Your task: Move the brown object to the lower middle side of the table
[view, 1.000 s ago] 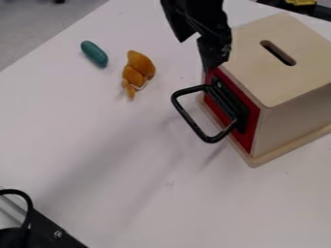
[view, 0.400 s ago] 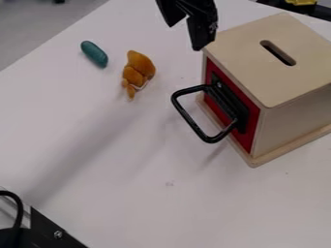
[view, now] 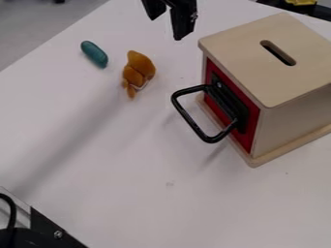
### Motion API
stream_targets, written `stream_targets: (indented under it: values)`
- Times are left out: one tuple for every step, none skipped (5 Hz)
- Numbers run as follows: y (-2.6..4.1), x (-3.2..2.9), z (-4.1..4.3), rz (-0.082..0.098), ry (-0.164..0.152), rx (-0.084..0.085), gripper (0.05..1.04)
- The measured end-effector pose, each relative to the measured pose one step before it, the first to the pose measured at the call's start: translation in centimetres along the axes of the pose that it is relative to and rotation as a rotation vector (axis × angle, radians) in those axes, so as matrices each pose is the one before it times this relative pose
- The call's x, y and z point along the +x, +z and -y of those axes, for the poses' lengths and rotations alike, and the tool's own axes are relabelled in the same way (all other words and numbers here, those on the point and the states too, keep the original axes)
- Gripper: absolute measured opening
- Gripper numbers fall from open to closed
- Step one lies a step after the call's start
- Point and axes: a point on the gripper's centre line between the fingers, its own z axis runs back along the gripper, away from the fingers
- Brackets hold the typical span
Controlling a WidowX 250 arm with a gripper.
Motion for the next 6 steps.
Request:
stream_targets:
  values:
    - [-1.823,-0.639,-1.554,-0.0483,0.0392,0.0027,0.998]
    - [-2.3,-0.791,-1.085,-0.0528,0.0428,-0.0218,0.998]
    - [-1.744,0.215,-0.563,-0.0281,0.0074,-0.0124,0.998]
    - [-1.613,0.067,-0.358,0.0004,0.0233,0.0092,0.998]
    - [-1.14,0.05,-0.654,0.0208,0.0515,-0.0107,0.998]
    - [-0.65,-0.234,-1.008,-0.0088,0.0473,0.0086,0.998]
